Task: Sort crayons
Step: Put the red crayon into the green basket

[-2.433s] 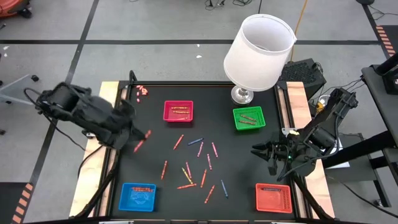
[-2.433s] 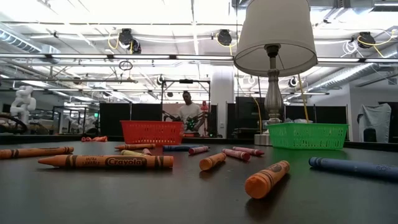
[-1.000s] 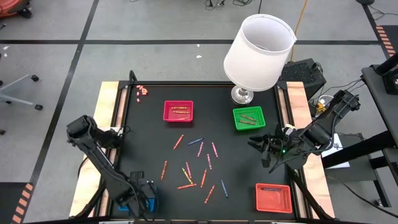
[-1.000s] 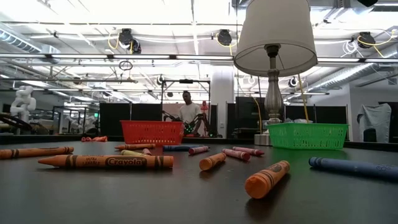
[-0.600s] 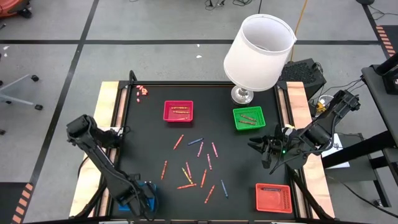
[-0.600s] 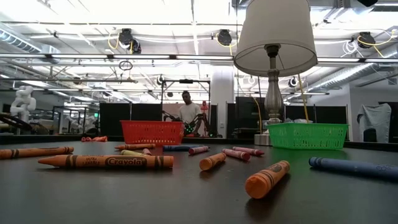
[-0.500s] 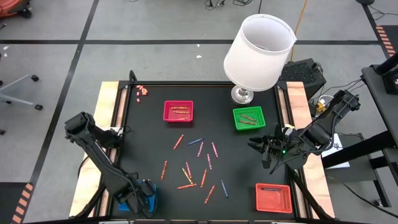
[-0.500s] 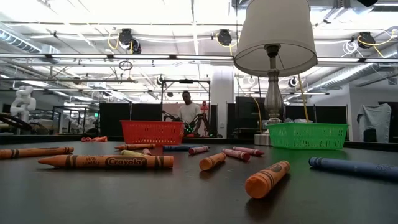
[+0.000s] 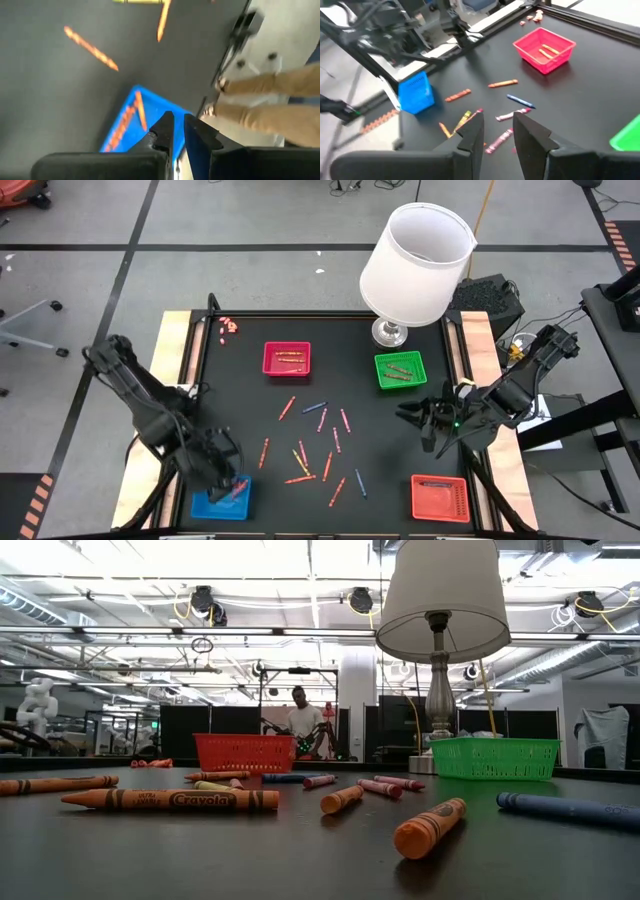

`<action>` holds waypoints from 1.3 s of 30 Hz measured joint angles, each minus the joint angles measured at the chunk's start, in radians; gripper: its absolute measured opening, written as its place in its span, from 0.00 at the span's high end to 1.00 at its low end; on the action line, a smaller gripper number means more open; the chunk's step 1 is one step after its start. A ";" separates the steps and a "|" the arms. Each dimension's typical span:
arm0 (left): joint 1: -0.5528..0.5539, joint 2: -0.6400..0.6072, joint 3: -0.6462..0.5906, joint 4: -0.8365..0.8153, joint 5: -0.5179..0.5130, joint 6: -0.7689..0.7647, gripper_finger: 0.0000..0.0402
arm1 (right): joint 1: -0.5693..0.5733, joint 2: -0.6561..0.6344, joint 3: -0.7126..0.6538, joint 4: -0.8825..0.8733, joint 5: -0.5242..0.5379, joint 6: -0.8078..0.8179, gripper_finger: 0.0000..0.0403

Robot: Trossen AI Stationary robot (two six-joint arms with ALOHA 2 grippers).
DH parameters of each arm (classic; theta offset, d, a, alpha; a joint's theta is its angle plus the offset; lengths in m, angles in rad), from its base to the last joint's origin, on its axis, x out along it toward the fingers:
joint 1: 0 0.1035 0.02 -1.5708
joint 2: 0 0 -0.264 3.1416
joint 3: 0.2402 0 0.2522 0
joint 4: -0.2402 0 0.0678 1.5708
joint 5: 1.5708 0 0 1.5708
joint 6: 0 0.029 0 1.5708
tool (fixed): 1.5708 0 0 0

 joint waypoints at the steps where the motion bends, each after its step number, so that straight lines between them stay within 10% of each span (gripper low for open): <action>1: 0.013 -0.015 0.000 -0.002 -0.014 0.023 0.89 | -0.005 0.000 0.000 0.024 -0.003 -0.001 0.78; 21: 0.314 -0.072 0.000 -0.006 -0.238 0.431 0.89 | -0.276 0.287 0.079 0.430 -0.200 0.012 0.78; 33: 0.321 -0.072 0.000 0.044 -0.188 0.428 0.89 | -0.502 0.668 0.520 -0.313 -0.634 0.196 0.75; 39: 0.321 -0.072 0.000 0.040 -0.185 0.436 0.89 | -0.558 0.767 0.543 -0.369 -0.673 0.160 0.67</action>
